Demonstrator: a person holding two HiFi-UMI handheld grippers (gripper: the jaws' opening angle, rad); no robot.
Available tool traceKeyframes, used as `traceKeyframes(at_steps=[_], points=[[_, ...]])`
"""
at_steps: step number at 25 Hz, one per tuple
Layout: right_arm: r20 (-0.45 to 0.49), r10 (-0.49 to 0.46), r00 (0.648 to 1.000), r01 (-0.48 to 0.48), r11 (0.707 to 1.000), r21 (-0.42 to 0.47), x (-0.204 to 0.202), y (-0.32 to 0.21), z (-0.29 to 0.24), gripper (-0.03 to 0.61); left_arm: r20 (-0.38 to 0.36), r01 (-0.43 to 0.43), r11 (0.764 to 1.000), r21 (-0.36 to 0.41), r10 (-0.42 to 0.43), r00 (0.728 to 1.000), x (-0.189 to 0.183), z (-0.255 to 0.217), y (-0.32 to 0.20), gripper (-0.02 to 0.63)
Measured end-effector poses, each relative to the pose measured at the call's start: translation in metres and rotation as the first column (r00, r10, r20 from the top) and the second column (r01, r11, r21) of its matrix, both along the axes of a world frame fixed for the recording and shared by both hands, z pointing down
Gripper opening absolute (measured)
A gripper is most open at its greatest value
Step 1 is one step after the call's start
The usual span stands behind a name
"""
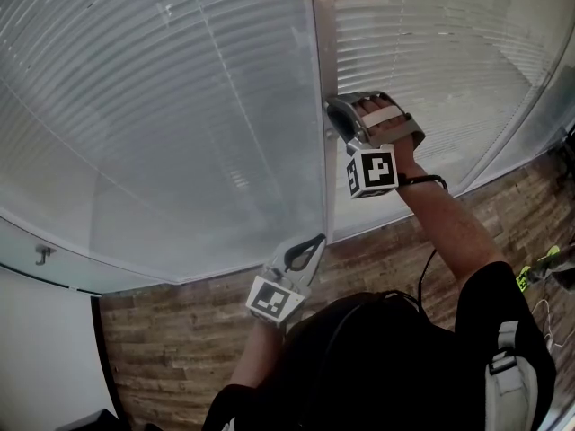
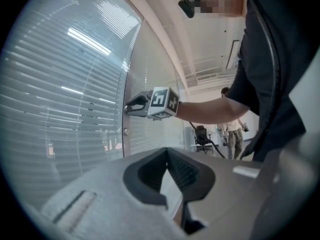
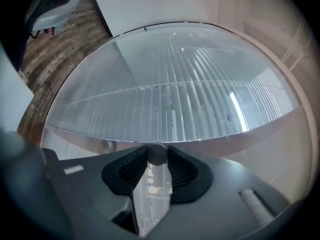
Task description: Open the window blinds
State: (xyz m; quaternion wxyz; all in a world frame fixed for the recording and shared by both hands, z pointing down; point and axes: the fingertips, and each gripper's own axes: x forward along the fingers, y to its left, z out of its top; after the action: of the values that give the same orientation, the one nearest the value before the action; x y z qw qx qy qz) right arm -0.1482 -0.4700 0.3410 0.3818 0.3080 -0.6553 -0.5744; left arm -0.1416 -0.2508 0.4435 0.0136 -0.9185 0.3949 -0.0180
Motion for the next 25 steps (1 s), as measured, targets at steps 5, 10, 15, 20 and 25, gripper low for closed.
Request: traceKeyframes(at_steps=[5,10,15,20,25], points=[[0.012,-0.003,1.000,0.004,1.000,-0.012,-0.001,0.000,-0.001,0.129,0.004,-0.005,1.000,0.011,0.005,1.000,0.002,-0.003,-0.002,0.005],[0.029,-0.005,1.000,0.005,1.000,-0.022,-0.001,0.001,-0.001,0.129,-0.001,-0.005,1.000,0.005,0.005,1.000,0.003,-0.003,-0.001,0.005],[0.093,-0.004,0.996,0.009,0.998,-0.054,-0.001,0.001,-0.002,0.129,0.007,-0.008,1.000,0.004,0.008,1.000,0.001,-0.002,0.001,0.005],[0.241,0.011,0.970,0.024,0.990,-0.142,-0.001,0.001,-0.008,0.132,0.010,0.004,1.000,0.005,-0.004,1.000,-0.005,-0.001,0.003,0.005],[0.357,0.036,0.933,0.038,0.979,-0.200,0.002,0.000,-0.011,0.132,0.013,0.012,1.000,0.004,-0.012,1.000,-0.008,0.000,0.007,0.005]])
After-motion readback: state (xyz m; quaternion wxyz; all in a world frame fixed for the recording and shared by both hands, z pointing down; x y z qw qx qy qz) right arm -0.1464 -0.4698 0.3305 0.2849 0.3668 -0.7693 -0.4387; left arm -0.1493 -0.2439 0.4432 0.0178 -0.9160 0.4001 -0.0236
